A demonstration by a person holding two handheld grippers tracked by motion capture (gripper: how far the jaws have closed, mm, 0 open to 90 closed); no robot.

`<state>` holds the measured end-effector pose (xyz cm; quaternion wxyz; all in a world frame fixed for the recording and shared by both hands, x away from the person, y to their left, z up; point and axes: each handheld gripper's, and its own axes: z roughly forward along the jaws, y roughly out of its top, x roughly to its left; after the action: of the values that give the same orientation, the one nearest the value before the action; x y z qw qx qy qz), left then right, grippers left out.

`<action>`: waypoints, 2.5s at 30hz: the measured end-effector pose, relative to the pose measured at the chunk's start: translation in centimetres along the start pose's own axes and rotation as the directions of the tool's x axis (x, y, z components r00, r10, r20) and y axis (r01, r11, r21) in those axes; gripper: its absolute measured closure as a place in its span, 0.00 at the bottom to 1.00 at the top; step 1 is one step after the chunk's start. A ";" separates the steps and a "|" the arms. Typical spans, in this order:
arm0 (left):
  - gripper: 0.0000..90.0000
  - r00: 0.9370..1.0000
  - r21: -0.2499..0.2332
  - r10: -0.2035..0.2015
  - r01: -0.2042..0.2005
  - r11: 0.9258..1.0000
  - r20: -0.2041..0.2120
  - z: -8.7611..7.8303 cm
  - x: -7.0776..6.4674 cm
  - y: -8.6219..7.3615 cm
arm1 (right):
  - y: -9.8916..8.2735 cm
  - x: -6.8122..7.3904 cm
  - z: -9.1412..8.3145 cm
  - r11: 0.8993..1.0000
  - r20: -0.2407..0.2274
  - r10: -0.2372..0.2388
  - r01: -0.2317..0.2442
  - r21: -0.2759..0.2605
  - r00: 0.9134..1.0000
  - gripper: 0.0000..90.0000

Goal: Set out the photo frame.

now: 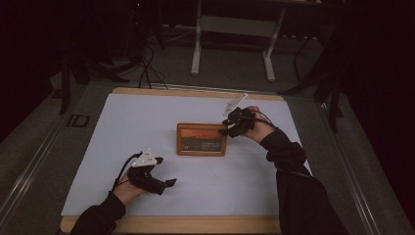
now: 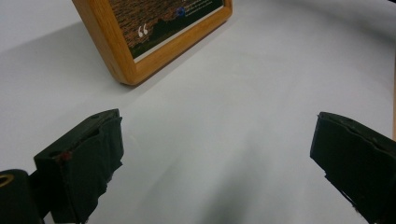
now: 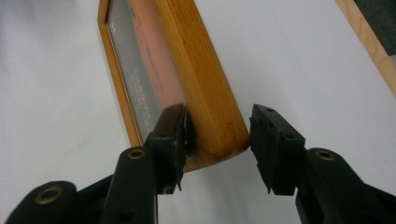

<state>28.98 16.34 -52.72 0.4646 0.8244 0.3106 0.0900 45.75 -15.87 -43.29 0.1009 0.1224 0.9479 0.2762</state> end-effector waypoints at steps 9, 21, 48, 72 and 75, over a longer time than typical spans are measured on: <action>0.03 1.000 0.002 0.001 -0.001 1.000 -0.001 0.1 0.0 0.0 | -0.1 0.2 0.0 1.000 0.025 -0.010 0.010 -0.005 1.000 0.60; 0.03 1.000 0.006 0.003 -0.003 1.000 0.000 0.0 0.1 -0.1 | -0.6 0.3 0.1 0.999 0.022 0.028 -0.027 -0.023 0.999 0.56; 0.03 1.000 -0.020 0.030 -0.030 0.999 -0.002 -0.2 -0.4 0.1 | -2.9 4.5 -1.9 0.966 0.038 0.158 -0.146 -0.211 0.987 0.12; 0.03 0.999 -0.032 0.054 -0.054 0.998 -0.005 -0.6 -0.7 0.1 | -9.2 11.0 -2.0 0.899 0.030 0.256 -0.227 -0.374 0.966 0.14; 0.03 0.999 -0.029 0.054 -0.054 0.998 -0.004 -0.7 -0.7 0.1 | -9.9 11.7 -1.9 0.905 0.049 0.250 -0.216 -0.365 0.967 0.14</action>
<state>28.15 16.34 -52.19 0.4735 0.8254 0.2875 0.1085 32.42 -21.56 -48.63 0.1323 0.2273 0.8546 0.4477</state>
